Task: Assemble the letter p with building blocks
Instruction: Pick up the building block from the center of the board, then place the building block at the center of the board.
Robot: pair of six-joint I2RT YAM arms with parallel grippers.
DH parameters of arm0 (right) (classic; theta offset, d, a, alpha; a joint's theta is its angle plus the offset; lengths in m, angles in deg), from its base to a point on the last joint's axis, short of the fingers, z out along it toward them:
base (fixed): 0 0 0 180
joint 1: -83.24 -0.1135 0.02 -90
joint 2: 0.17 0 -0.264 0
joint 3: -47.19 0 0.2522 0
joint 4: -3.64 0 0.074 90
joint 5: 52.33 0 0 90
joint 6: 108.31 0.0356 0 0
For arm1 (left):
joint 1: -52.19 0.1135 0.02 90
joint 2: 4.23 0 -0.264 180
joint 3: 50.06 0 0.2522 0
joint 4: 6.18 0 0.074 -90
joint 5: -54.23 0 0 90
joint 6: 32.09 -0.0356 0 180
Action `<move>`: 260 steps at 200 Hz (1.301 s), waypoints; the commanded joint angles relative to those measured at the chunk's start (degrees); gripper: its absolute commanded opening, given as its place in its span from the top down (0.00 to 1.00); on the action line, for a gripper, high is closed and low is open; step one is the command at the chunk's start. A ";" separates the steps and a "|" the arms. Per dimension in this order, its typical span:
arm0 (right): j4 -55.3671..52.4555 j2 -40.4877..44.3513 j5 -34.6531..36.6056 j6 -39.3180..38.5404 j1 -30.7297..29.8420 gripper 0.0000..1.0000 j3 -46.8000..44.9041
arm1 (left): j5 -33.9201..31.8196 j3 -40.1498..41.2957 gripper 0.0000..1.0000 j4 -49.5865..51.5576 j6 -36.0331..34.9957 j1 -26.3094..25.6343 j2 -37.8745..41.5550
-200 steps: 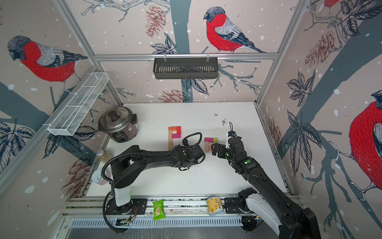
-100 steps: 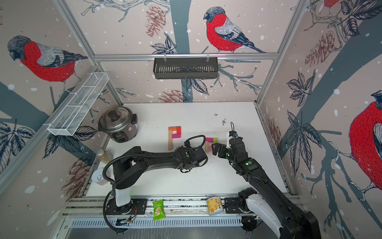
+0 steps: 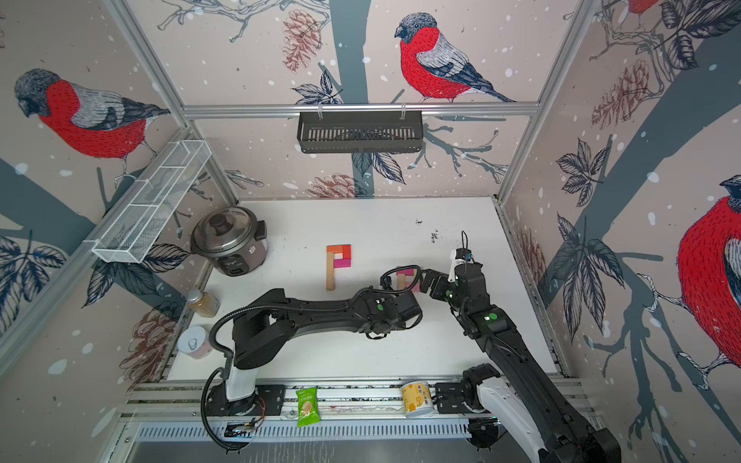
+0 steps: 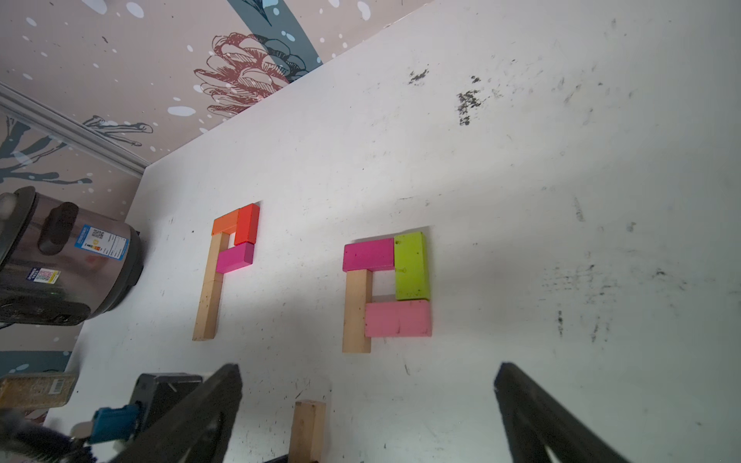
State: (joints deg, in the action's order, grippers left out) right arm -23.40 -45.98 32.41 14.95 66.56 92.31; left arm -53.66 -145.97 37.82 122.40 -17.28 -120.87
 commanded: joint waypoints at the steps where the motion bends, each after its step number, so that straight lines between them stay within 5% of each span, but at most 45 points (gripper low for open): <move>1: -0.76 0.10 0.46 1.02 1.13 0.00 1.06 | 1.32 -2.30 0.76 0.99 -0.78 -0.09 -1.92; 260: -2.37 0.20 -2.05 0.98 4.57 0.00 4.07 | 5.93 -8.79 0.72 1.75 -2.61 4.08 -8.60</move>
State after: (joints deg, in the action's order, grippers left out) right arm -26.68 -45.78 30.84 16.10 71.15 96.53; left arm -49.24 -154.67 36.53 120.46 -13.37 -128.74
